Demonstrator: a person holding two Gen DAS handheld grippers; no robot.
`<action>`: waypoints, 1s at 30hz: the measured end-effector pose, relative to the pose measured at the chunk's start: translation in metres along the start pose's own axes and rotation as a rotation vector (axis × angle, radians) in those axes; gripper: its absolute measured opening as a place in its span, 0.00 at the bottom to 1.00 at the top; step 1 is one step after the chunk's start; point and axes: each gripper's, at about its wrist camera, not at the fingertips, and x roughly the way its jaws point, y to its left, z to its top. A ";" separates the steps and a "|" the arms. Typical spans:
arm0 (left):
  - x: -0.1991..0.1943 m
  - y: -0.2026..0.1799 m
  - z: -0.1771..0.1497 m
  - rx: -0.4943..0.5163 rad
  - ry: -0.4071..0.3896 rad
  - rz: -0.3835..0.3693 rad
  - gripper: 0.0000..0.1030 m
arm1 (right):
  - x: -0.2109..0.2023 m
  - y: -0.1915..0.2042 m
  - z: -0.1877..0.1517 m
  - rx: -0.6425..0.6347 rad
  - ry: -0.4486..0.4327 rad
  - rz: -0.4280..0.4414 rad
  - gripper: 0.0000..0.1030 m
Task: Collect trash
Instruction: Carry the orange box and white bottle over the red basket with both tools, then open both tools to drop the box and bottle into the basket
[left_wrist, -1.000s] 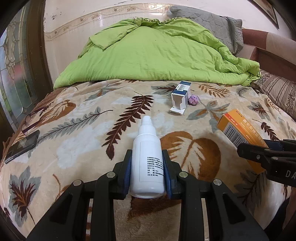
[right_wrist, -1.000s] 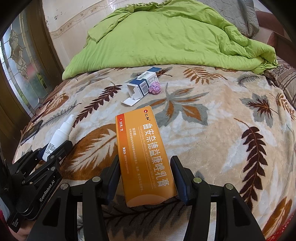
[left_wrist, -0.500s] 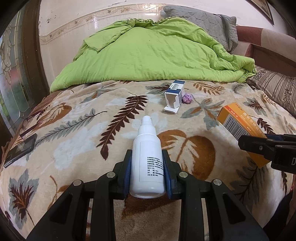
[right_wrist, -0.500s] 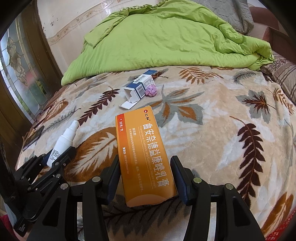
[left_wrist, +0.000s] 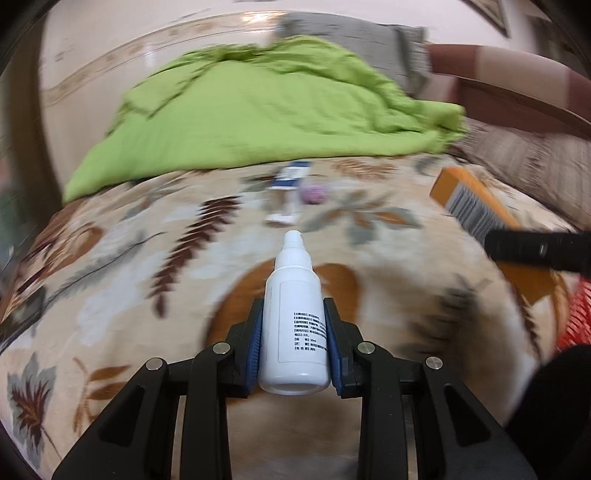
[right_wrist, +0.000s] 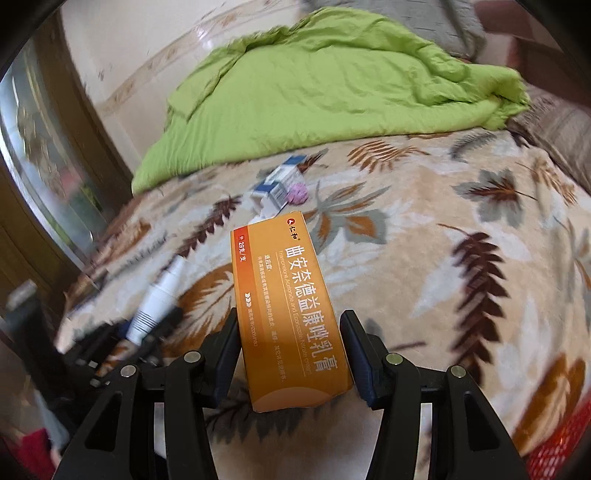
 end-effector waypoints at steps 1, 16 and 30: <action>-0.004 -0.009 0.002 0.021 -0.001 -0.033 0.28 | -0.012 -0.007 -0.002 0.013 -0.013 -0.004 0.56; -0.049 -0.222 0.045 0.301 0.030 -0.583 0.28 | -0.207 -0.201 -0.088 0.427 -0.146 -0.409 0.56; -0.052 -0.316 0.043 0.394 0.145 -0.743 0.61 | -0.265 -0.266 -0.128 0.613 -0.210 -0.472 0.68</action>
